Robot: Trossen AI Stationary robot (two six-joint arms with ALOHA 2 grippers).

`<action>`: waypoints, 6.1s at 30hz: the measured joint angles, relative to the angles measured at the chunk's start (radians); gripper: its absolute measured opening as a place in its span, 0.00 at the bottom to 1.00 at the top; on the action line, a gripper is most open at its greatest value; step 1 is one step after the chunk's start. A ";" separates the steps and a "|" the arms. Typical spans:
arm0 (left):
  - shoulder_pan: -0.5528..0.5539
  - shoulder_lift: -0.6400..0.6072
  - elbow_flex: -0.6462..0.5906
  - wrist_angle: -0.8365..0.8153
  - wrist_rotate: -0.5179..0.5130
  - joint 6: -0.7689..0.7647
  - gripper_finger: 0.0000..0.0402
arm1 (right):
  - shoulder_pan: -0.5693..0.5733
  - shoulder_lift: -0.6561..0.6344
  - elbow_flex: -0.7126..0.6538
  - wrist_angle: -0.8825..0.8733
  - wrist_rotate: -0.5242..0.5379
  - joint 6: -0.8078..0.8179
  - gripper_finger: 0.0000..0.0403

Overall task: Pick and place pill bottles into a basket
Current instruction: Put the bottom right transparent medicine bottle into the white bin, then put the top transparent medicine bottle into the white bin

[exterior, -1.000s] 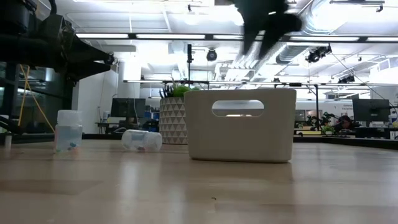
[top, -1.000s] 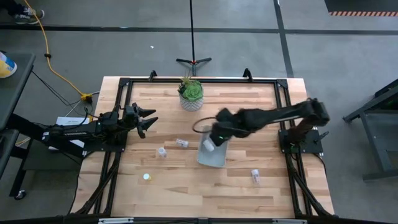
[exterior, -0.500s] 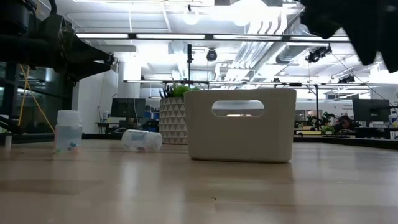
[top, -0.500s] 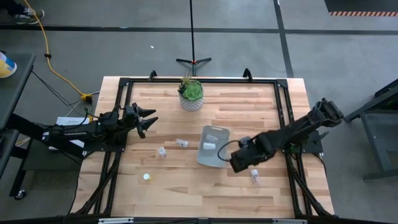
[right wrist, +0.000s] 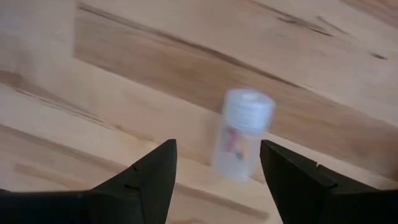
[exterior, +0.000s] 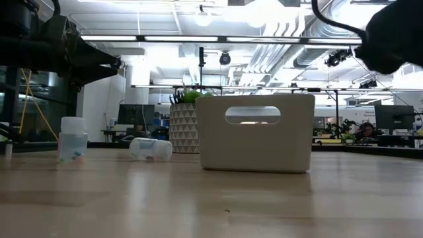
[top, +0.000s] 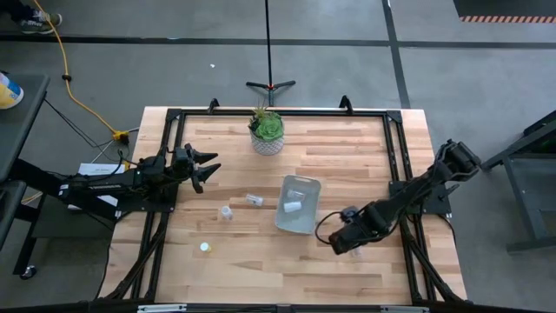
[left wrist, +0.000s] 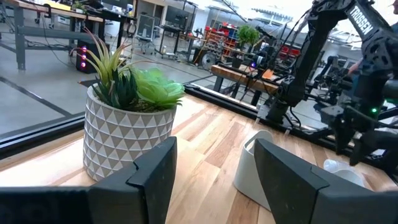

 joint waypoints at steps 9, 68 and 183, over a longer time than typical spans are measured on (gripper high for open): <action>0.000 0.000 0.000 0.000 0.000 0.000 0.62 | -0.001 0.004 -0.079 0.032 0.001 0.002 0.55; 0.000 0.000 0.000 0.001 -0.008 0.000 0.62 | -0.347 -0.239 -0.079 0.606 0.414 -0.507 0.32; 0.000 0.000 0.005 -0.009 -0.189 -0.004 0.62 | -0.619 -1.348 -0.858 0.953 0.134 -1.515 0.00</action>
